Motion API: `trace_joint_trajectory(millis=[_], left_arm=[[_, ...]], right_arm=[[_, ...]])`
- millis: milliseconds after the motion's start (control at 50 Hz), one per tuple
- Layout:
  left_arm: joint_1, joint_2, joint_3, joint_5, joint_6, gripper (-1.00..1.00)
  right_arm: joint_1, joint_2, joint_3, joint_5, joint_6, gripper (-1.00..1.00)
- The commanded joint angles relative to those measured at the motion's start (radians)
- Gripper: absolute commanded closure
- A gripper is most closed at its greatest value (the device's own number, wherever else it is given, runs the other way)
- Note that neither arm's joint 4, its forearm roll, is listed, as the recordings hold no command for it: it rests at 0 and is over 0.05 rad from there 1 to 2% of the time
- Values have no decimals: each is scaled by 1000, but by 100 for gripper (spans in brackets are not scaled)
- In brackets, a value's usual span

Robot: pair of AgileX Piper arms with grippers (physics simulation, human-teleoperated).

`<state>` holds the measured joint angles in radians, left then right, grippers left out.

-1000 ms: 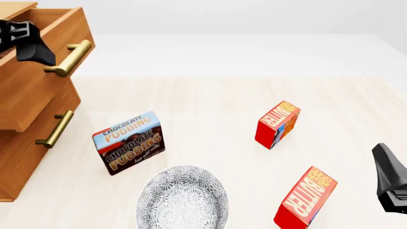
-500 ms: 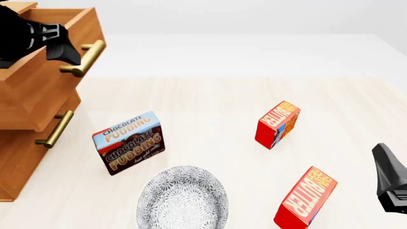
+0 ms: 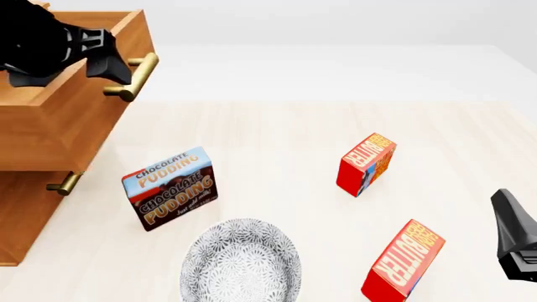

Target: Put the butter at the front in the top drawer of the cabinet and close it.

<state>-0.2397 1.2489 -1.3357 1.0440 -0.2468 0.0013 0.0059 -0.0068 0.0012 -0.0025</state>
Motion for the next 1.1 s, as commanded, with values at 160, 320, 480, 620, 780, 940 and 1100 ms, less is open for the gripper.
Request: trace_joint_trajectory(millis=[160, 320, 480, 620, 780, 940, 1100], left_arm=[[-99, 29, -20, -22, -31, -100], [-158, 44, -15, -51, -52, -100], [-194, 43, 2, -70, -71, -100], [-259, 58, -3, -85, -98, -100], [-267, 68, -53, -48, -72, -100], [-227, 61, -158, 42, -10, -100], [-191, 60, -229, 106, 44, -100]], right_arm=[[-1, 0, 1, -1, 1, -100], [0, 1, 1, -1, 1, -100], [0, 0, 1, -1, 1, -100], [0, 0, 1, -1, 1, -100], [0, 0, 1, -1, 1, -100], [0, 0, 1, -1, 1, -100], [0, 0, 1, -1, 1, -100]])
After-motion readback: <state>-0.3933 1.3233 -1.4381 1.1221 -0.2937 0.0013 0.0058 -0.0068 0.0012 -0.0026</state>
